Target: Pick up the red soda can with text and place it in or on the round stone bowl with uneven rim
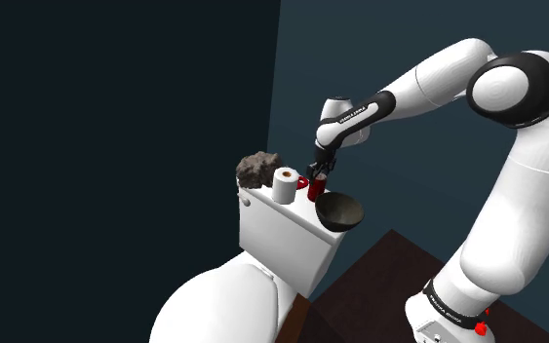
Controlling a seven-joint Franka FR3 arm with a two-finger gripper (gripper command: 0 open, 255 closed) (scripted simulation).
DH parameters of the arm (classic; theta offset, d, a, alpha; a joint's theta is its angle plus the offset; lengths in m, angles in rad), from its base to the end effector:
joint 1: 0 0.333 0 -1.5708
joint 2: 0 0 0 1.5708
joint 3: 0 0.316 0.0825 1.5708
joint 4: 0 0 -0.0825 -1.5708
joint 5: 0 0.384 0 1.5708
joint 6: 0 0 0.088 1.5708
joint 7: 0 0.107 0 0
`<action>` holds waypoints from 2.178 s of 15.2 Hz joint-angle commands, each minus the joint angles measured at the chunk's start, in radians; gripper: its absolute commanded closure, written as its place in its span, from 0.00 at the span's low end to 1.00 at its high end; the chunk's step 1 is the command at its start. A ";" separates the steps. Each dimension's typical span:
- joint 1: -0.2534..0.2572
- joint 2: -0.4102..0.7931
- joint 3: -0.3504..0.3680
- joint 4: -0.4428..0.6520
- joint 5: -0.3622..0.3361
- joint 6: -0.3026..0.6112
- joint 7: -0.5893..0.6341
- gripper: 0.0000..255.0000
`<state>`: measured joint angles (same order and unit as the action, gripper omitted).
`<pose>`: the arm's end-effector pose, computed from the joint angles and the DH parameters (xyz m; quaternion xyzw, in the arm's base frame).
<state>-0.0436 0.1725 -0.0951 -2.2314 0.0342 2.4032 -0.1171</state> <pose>0.5376 -0.0747 0.2948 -0.9997 0.0227 -0.0006 0.0033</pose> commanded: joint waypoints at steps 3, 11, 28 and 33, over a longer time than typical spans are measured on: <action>0.002 -0.033 -0.001 0.015 -0.006 -0.048 0.005 1.00; 0.003 -0.099 -0.003 0.052 -0.016 -0.149 0.013 1.00; 0.004 -0.197 -0.002 0.175 -0.029 -0.370 0.023 1.00; 0.010 -0.284 0.005 0.118 -0.038 -0.401 0.040 1.00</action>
<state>-0.0378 -0.0818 -0.0950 -2.0906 -0.0009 2.0096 -0.0866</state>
